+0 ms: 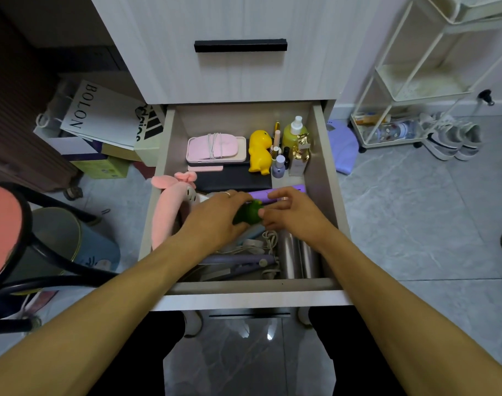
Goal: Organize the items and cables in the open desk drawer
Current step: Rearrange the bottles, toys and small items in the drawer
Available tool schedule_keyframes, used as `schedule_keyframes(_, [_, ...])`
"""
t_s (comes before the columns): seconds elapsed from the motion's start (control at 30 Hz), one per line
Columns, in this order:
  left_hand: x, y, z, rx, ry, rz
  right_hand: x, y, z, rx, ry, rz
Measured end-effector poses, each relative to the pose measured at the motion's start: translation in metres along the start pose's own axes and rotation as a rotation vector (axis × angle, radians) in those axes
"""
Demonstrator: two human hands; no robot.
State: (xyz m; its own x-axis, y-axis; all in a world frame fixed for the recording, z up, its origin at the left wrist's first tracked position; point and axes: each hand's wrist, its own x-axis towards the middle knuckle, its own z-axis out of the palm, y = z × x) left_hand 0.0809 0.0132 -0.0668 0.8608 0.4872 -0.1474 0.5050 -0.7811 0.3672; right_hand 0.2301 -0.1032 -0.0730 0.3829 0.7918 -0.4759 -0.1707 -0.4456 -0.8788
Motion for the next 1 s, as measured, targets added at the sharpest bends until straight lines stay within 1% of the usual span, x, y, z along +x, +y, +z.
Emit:
schedule_keyframes(0.03, [0.001,-0.001,0.001,0.002,0.020,-0.016,-0.001,-0.001,0.000,0.045,0.001,0.006])
schedule_keyframes(0.1, [0.002,-0.002,0.003,-0.078,0.068,-0.060,0.000,-0.004,-0.001,0.097,-0.001,0.023])
schedule_keyframes(0.13, [0.004,-0.004,0.003,-0.127,0.080,-0.079,0.000,-0.007,-0.001,0.084,0.004,0.031])
schedule_keyframes(0.17, [0.006,-0.004,0.004,-0.170,0.087,-0.095,0.001,-0.009,-0.003,0.010,0.028,0.016])
schedule_keyframes(0.2, [0.011,-0.005,0.005,-0.210,0.093,-0.108,0.002,-0.013,-0.008,-0.138,0.069,-0.038])
schedule_keyframes(0.27, [0.022,-0.005,0.008,-0.284,0.116,-0.117,0.004,-0.024,-0.022,-0.506,0.155,-0.225])
schedule_keyframes(0.33, [0.037,-0.004,0.015,-0.349,0.151,-0.097,0.004,-0.036,-0.038,-0.789,0.203,-0.395])
schedule_keyframes(0.37, [0.045,-0.003,0.018,-0.375,0.165,-0.084,0.007,-0.038,-0.047,-0.929,0.235,-0.452])
schedule_keyframes(0.43, [0.063,0.002,0.023,-0.416,0.183,-0.074,0.011,-0.039,-0.064,-1.252,0.370,-0.532])
schedule_keyframes(0.47, [0.073,0.006,0.025,-0.427,0.203,-0.075,0.014,-0.036,-0.071,-1.328,0.438,-0.555])
schedule_keyframes(0.5, [0.083,0.011,0.027,-0.439,0.229,-0.074,0.015,-0.030,-0.077,-1.301,0.472,-0.560])
schedule_keyframes(0.57, [0.101,0.020,0.029,-0.475,0.262,-0.087,0.015,-0.017,-0.078,-1.079,0.477,-0.579])
schedule_keyframes(0.6, [0.112,0.025,0.032,-0.489,0.263,-0.092,0.016,-0.011,-0.079,-0.975,0.481,-0.590])
schedule_keyframes(0.67, [0.126,0.031,0.039,-0.488,0.247,-0.095,0.016,-0.004,-0.077,-0.868,0.494,-0.607])
schedule_keyframes(0.77, [0.140,0.038,0.056,-0.452,0.218,-0.100,0.018,-0.004,-0.078,-0.846,0.488,-0.605])
schedule_keyframes(0.9, [0.150,0.047,0.069,-0.485,0.228,-0.102,0.020,-0.007,-0.077,-0.832,0.483,-0.604])
schedule_keyframes(1.0, [0.154,0.055,0.077,-0.503,0.224,-0.139,0.019,-0.008,-0.081,-0.830,0.478,-0.587])
